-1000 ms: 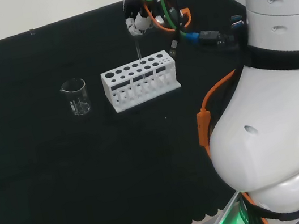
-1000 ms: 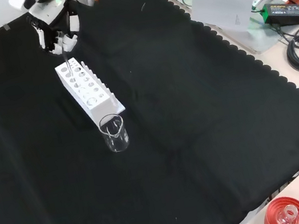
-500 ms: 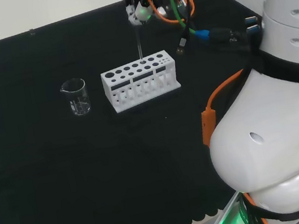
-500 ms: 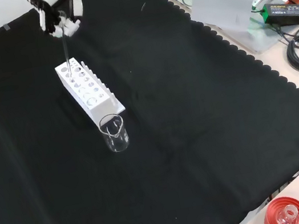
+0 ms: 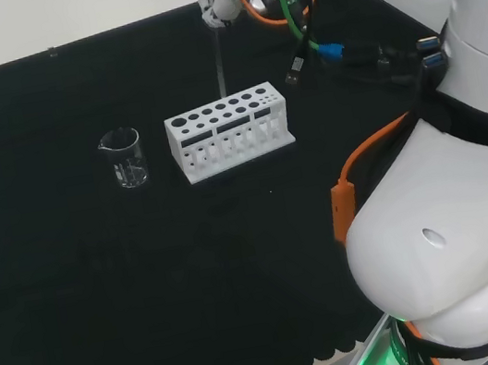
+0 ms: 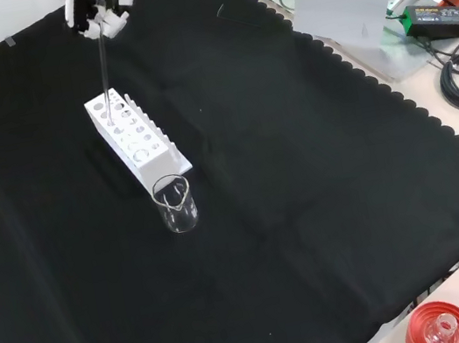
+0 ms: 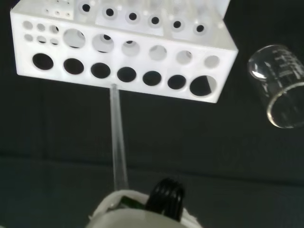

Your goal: Take the glass rod from the white test tube rack.

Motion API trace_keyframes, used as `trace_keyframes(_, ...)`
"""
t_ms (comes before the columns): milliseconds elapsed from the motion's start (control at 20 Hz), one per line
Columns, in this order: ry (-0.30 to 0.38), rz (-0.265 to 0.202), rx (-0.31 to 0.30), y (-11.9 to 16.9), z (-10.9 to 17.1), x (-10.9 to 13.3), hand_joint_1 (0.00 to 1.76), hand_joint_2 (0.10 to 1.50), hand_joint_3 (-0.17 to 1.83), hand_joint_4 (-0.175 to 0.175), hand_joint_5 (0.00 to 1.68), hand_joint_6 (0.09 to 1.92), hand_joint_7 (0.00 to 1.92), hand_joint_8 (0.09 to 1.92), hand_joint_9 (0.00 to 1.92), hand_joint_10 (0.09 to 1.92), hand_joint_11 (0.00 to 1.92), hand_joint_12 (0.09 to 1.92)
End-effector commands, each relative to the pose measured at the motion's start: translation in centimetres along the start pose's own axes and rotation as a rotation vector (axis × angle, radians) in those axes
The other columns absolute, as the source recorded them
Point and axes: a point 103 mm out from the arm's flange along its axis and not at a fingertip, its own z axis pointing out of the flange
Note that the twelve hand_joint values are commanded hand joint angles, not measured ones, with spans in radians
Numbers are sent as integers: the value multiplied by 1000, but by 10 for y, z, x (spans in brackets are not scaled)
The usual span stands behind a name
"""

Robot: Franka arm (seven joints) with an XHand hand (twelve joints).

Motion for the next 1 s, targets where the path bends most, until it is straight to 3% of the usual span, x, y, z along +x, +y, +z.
trace_keyframes(50, -33, -7, -15, -31, -37, 31, 1189, 697, 778, -175, 1071, 1062, 1598, 866, 1713, 717, 1680, 907)
trace_keyframes(400, -15, -29, -47, -43, -47, 44, 1189, 694, 780, -175, 1074, 1059, 1598, 867, 1716, 713, 1678, 910)
trace_keyframes(1000, -26, -52, -47, -48, -51, 56, 1190, 691, 781, -175, 1078, 1053, 1598, 867, 1719, 708, 1677, 914)
